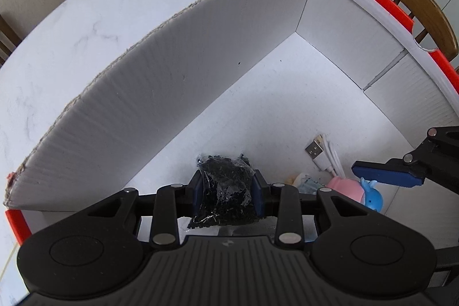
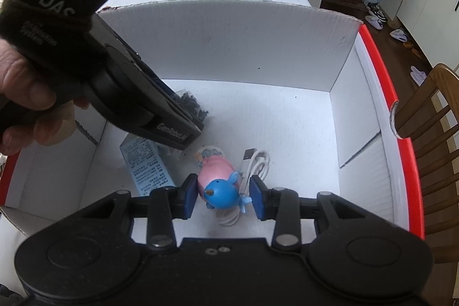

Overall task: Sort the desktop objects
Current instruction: 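Lower the pig toy into the box with the right tool while the left tool lowers the bag, then open the right tool to release the pig toy while the left tool releases the bag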

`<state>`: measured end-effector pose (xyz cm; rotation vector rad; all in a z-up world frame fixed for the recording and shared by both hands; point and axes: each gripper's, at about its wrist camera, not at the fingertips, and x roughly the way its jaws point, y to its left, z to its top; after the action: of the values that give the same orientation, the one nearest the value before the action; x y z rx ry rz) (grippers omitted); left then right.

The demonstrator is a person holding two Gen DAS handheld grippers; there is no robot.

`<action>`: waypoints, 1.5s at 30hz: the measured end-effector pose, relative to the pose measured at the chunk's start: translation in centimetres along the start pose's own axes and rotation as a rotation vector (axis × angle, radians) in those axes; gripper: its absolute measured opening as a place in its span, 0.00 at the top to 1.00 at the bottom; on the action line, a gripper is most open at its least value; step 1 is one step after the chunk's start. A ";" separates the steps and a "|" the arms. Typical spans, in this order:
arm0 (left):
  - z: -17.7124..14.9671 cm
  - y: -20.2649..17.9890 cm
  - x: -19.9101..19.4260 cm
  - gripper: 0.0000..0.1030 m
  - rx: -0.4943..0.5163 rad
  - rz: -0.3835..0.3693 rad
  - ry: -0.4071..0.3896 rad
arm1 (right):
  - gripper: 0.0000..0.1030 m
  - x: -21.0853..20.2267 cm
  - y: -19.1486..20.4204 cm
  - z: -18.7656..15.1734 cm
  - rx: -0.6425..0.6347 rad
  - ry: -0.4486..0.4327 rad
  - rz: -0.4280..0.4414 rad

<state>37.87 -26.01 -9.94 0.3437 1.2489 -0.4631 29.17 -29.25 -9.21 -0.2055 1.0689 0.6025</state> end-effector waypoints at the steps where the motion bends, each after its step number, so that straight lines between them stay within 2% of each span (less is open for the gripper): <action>1: 0.0 0.0 0.0 0.68 0.003 0.001 0.002 | 0.64 0.0 -0.1 0.0 -0.001 0.000 0.000; 12: 0.2 -0.3 0.4 0.66 0.007 0.019 0.010 | 0.61 0.3 -0.4 -0.1 -0.006 0.017 0.010; 14: 0.2 -0.4 0.2 0.63 0.006 0.027 0.009 | 0.57 0.1 -0.5 -0.2 -0.002 0.018 0.020; 16: 0.1 -0.4 0.0 0.51 0.002 0.026 0.001 | 0.54 -0.1 -0.5 -0.3 -0.007 0.014 0.019; 18: -0.1 -0.5 -0.2 0.47 0.004 0.033 -0.012 | 0.52 -0.3 -0.5 -0.4 -0.007 0.013 0.023; 29: -1.0 0.0 -3.2 0.47 -0.031 0.012 -0.082 | 0.46 -2.5 -0.8 -0.6 0.012 -0.026 0.047; 33: -1.6 -0.1 -4.8 0.47 -0.035 0.006 -0.107 | 0.39 -3.6 -0.6 -0.7 0.014 -0.049 0.053; 45: -3.7 -0.8 -9.2 0.47 -0.034 -0.009 -0.187 | 0.38 -6.6 0.5 -0.6 -0.012 -0.123 0.052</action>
<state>32.16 -23.54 -2.21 0.2597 1.0751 -0.4700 26.17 -31.50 -3.69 -0.1496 0.9541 0.6597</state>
